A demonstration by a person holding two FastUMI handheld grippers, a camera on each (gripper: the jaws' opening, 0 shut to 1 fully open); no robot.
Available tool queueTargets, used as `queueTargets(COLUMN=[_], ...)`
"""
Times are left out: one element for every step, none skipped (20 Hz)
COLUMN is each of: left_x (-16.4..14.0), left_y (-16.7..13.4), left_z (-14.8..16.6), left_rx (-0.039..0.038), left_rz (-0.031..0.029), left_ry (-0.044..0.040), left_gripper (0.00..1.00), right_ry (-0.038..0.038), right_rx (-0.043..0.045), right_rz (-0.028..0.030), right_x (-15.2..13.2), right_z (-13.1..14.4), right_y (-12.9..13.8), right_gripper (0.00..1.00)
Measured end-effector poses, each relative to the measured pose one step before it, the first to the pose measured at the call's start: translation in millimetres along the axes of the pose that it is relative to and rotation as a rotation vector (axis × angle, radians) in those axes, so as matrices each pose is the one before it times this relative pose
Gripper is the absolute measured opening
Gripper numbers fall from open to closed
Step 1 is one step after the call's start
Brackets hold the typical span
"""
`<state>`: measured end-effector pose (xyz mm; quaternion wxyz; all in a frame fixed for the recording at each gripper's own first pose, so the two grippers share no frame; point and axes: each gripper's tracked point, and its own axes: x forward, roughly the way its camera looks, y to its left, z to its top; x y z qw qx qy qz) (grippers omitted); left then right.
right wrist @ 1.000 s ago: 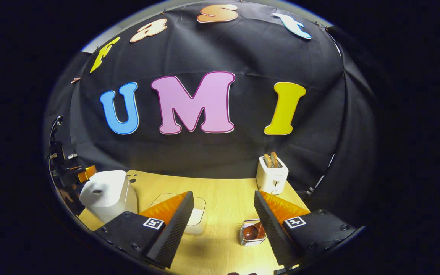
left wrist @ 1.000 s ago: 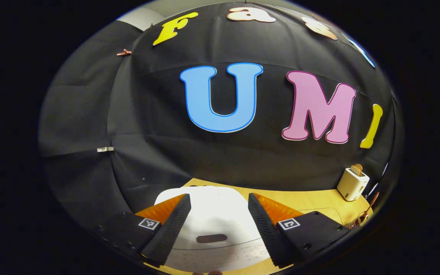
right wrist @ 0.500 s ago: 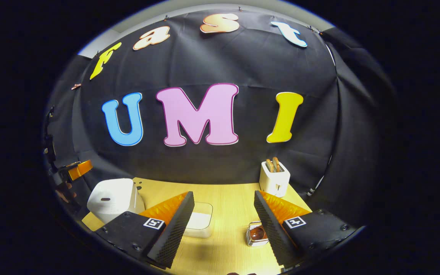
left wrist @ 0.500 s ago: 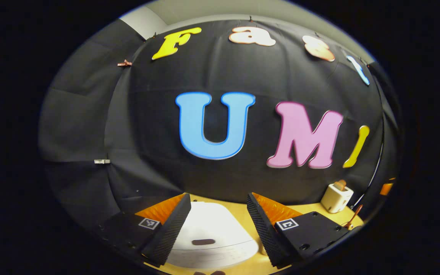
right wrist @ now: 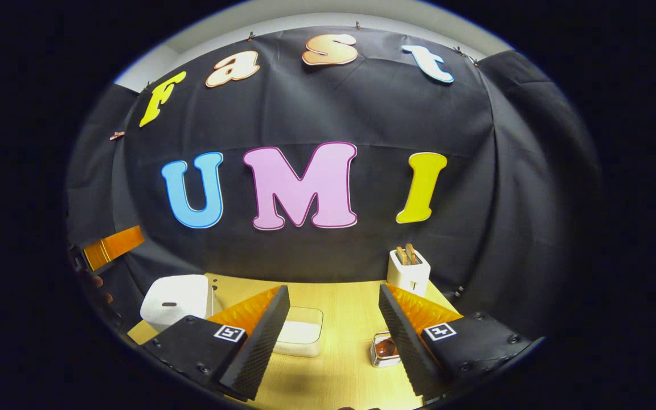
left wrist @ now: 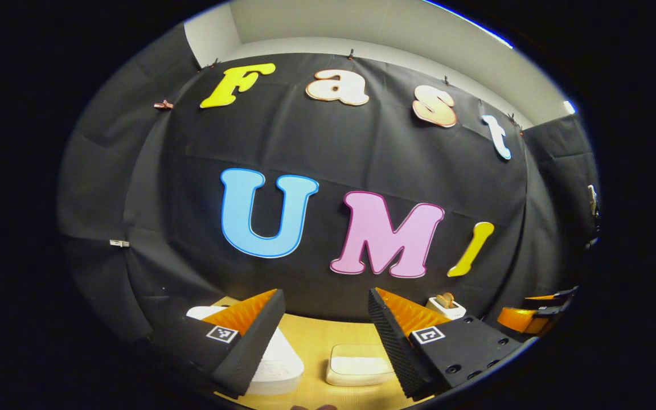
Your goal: Close the left gripper, press the button to open the rice cooker; take a wooden spoon from the chopstick holder with the right hand, scoop a spoonful of rice and pour it into the rice cooker, then put the wooden spoon back into the chopstick holder.
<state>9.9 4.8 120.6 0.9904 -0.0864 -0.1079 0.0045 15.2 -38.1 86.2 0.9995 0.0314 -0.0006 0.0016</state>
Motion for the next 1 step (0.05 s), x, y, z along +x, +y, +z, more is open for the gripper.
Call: queueTargets(left_x=[-1.55], left_y=[-1.09], left_z=[-4.55], left_rx=[0.01356], left_rz=[-0.01176], left_ry=[0.00569], left_gripper=[0.95], right_ry=[-0.00682], right_rx=[0.00275], right_rz=[-0.00682], right_x=[-3.6], right_z=[1.96], right_y=[-0.86], right_gripper=[0.98])
